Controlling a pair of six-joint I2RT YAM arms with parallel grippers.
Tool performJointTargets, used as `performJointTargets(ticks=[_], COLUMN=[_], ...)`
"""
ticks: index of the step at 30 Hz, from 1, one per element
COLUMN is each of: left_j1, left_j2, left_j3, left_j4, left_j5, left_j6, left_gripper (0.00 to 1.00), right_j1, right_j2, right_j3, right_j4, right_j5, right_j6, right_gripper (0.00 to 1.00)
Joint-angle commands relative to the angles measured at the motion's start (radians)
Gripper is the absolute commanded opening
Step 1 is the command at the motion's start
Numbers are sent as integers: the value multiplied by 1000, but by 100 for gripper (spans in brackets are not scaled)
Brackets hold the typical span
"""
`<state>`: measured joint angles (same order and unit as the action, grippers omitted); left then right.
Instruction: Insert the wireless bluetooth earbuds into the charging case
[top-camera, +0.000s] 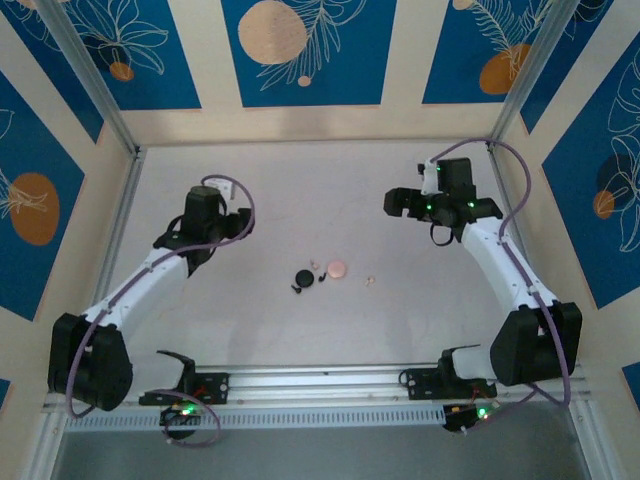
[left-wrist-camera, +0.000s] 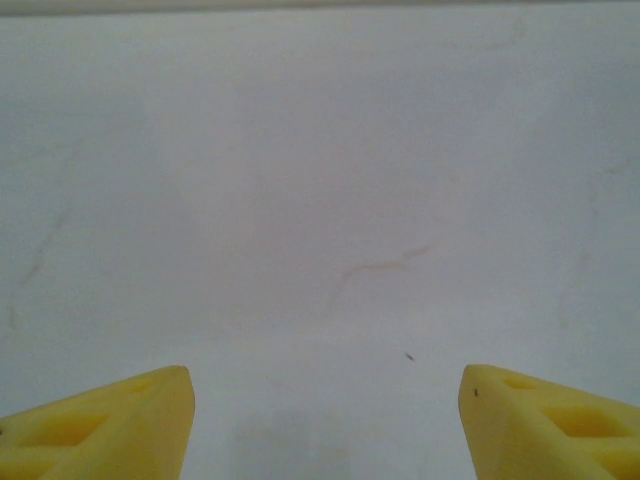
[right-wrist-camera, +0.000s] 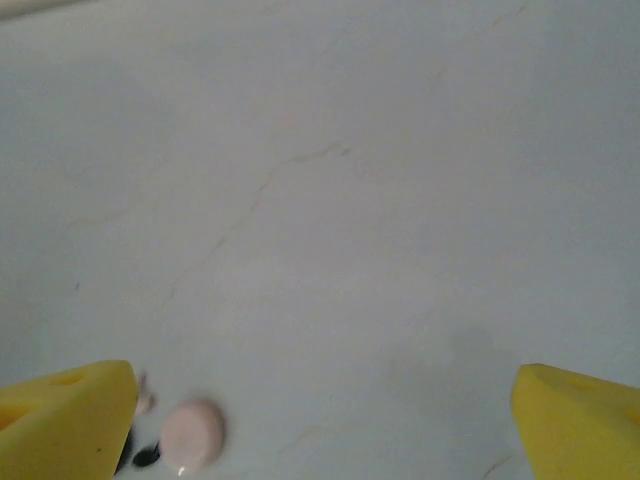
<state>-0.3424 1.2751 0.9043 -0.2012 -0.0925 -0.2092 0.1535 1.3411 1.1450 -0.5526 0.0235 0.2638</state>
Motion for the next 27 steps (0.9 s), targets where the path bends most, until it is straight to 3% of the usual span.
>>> performJointTargets(ticks=[1, 6, 11, 21, 27], left_j1=[-50, -121, -132, -131, -124], left_j2=[54, 142, 176, 210, 247], left_j3=[87, 166, 168, 138, 128], left_j4=[-233, -341, -344, -335, -336], left_j5=[7, 39, 99, 168, 175], left_j6=[-62, -120, -185, -273, -333], left_gripper=[69, 69, 66, 64, 63], right_j1=[61, 129, 151, 242, 318], right_j2=[19, 62, 128, 299, 419], right_j3=[49, 81, 112, 189, 275], right_j4=[-183, -251, -312, -420, -468], right_j5=[-13, -24, -101, -144, -113], right_j6=[50, 109, 180, 175, 189], right_gripper=[95, 88, 76, 64, 64])
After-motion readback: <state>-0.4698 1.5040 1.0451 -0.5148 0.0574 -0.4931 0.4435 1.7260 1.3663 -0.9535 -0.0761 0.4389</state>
